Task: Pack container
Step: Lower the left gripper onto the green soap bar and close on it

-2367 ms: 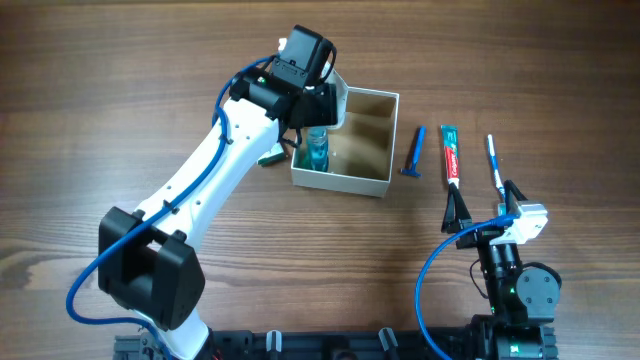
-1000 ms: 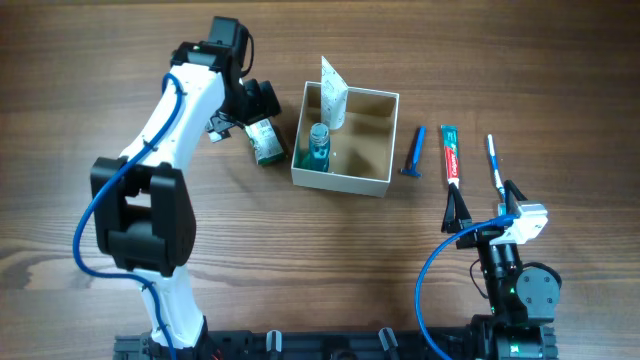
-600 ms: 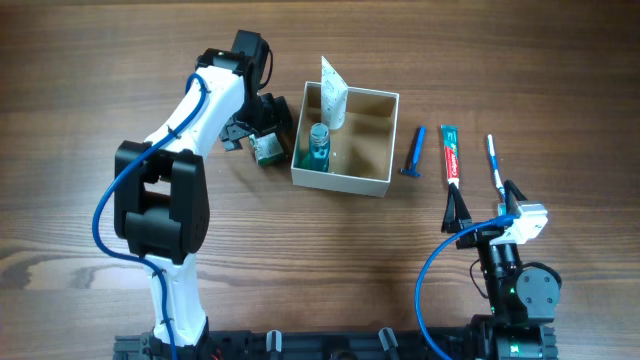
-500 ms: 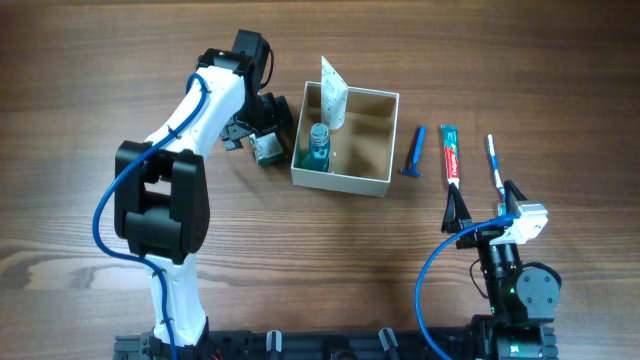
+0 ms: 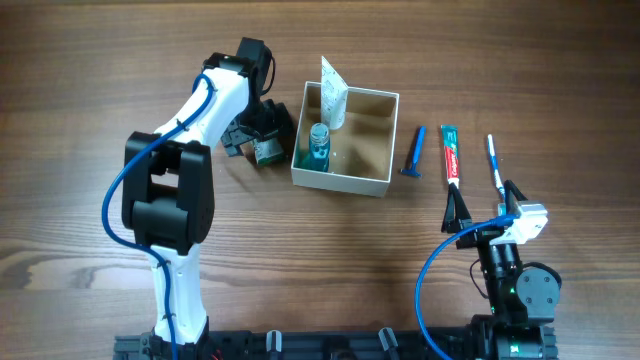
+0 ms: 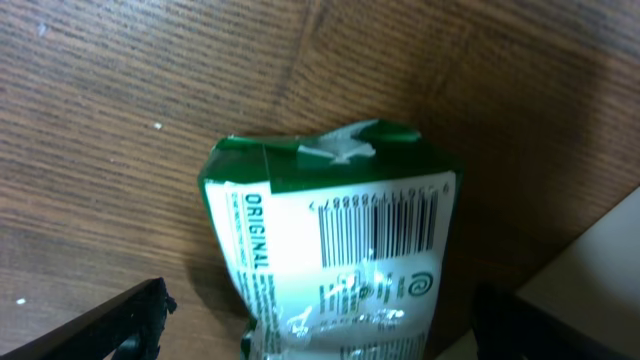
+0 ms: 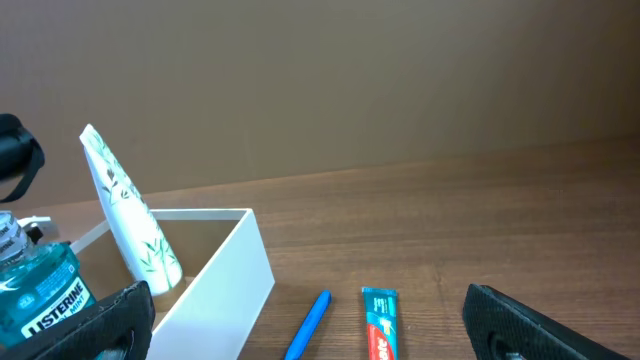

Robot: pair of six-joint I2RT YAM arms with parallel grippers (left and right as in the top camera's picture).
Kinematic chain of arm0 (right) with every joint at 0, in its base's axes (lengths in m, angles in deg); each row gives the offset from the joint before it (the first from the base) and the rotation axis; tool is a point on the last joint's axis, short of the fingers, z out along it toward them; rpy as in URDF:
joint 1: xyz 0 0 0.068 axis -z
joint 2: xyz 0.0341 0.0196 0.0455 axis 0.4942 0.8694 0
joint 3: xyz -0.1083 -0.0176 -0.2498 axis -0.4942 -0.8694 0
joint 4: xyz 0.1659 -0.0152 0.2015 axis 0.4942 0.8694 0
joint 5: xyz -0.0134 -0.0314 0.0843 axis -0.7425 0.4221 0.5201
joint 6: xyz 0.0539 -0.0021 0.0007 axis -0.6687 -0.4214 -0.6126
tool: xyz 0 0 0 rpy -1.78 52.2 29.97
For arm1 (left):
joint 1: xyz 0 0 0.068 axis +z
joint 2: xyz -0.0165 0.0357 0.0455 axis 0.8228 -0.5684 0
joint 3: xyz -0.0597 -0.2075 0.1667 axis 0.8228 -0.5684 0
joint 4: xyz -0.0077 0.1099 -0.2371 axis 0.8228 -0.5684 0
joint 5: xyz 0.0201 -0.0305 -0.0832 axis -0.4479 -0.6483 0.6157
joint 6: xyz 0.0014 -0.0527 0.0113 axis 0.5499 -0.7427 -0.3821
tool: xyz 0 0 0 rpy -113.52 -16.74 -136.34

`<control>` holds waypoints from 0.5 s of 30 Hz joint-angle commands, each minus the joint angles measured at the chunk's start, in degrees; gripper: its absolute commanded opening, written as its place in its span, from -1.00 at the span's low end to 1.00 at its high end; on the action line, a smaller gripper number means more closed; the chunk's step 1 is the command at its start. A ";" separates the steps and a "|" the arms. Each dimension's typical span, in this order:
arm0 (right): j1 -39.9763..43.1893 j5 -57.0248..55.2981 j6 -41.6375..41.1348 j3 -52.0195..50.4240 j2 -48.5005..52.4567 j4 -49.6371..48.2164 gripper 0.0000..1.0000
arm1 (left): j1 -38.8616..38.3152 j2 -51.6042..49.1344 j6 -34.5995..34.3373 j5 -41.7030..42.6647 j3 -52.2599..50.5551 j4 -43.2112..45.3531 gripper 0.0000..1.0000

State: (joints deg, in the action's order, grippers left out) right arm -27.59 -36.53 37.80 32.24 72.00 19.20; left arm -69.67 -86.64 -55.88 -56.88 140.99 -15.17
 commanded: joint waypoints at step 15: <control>-0.28 -0.81 0.68 -0.09 -0.68 -0.22 0.99 | 0.00 -1.46 -1.66 -1.62 -0.13 1.46 0.89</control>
State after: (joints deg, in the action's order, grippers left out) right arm -27.59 -36.53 37.80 32.24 72.00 19.18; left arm -69.67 -86.64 -56.56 -57.64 140.99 -14.08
